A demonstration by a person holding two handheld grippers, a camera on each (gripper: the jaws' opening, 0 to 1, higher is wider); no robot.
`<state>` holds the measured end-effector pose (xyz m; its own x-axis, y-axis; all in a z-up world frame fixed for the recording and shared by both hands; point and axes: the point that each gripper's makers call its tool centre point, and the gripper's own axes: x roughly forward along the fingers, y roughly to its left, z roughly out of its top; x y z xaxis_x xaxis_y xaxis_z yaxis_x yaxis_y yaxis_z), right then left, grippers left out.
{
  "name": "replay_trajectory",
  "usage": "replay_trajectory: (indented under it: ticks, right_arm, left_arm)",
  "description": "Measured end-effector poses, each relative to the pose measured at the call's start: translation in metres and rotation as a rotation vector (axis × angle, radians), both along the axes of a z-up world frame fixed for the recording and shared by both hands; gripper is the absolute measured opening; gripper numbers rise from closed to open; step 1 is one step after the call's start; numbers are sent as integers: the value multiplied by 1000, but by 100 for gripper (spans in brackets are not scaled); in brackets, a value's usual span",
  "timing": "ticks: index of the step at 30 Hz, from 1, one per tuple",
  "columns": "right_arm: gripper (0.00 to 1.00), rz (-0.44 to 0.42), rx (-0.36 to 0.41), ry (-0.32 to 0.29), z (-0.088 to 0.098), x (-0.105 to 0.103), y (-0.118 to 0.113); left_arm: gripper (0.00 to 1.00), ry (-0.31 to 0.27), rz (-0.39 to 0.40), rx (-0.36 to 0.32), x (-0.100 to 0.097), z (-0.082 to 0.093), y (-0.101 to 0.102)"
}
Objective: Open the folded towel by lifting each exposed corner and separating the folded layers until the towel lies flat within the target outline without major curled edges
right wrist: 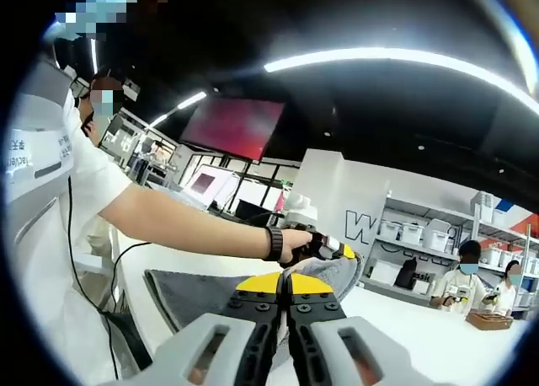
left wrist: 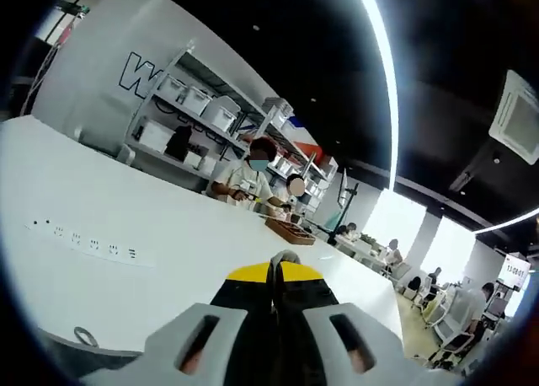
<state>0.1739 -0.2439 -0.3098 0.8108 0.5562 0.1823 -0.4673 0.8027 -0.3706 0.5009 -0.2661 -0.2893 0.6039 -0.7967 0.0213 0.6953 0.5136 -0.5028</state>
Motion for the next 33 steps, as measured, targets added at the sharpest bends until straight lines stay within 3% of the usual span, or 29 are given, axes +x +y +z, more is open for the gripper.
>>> replay_trajectory:
  ticks: [3, 6, 11, 15, 24, 28, 33]
  right_arm:
    - [0, 1, -2, 8, -5, 0, -1]
    - [0, -7, 4, 3, -9, -1, -3]
    - [0, -27, -19, 2, -11, 0, -6]
    - [0, -24, -14, 8, -14, 2, -7]
    - [0, -40, -47, 19, -23, 4, -7]
    - [0, -31, -45, 21, -24, 3, -7]
    - [0, -27, -18, 30, -24, 5, -13]
  left_arm:
    - [0, -11, -3, 10, -2, -3, -2]
    - [0, 60, -48, -77, -4, -6, -7]
    - [0, 111, -47, -82, -2, -18, -10]
    - [0, 117, -58, -87, -3, -24, -13]
    - [0, 297, -67, -181, 0, -42, -12]
    - [0, 458, -106, -275, -4, -46, -15]
    - [0, 446, -101, -237, -2, -52, -14]
